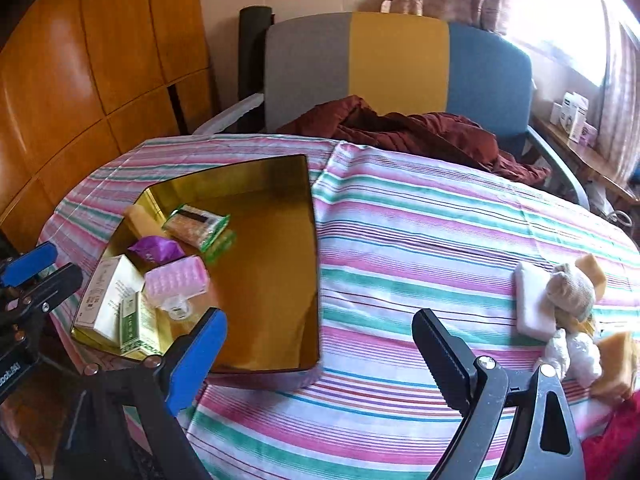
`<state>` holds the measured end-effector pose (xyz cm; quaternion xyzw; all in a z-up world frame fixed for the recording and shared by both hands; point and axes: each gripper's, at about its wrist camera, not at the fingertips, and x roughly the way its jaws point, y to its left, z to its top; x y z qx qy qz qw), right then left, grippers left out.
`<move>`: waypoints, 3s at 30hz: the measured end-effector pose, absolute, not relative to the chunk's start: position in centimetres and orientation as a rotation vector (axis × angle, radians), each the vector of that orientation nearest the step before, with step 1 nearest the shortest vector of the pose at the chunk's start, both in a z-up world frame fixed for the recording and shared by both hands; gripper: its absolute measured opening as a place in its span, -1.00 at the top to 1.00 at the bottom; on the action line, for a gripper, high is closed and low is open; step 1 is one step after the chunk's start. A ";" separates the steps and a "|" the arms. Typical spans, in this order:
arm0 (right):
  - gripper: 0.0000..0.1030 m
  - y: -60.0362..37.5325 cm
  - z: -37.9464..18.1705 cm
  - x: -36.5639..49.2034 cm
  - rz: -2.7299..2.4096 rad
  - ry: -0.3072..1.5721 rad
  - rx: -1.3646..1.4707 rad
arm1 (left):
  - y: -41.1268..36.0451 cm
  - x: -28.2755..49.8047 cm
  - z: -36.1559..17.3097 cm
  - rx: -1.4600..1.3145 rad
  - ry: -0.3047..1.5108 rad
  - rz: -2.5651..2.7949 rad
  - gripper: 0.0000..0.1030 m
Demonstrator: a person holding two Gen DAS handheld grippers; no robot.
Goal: Organize objects
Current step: 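Move both tools from the tray to the remaining item cluster, then grasp a plastic-wrapped bundle with the left tool while the right tool grasps the yellow knit hat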
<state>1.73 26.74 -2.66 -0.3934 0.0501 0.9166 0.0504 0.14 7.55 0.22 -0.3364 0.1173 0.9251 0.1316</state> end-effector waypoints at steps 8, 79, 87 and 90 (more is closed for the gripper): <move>-0.85 30.2 -1.9 2.3 2.731 0.181 -1.157 | 9.1 0.5 0.2 -0.965 0.392 2.652 0.01; -0.64 65.1 -7.9 19.0 1.814 1.198 -0.807 | 40.3 -0.9 -10.5 -1.251 0.389 1.713 0.32; -0.62 65.9 -10.0 17.9 1.746 1.190 -0.879 | 34.9 0.3 -10.4 -1.221 0.365 1.744 0.32; -0.24 65.9 -10.3 17.4 1.768 1.184 -0.907 | 33.1 0.2 -10.3 -1.225 0.328 1.758 0.32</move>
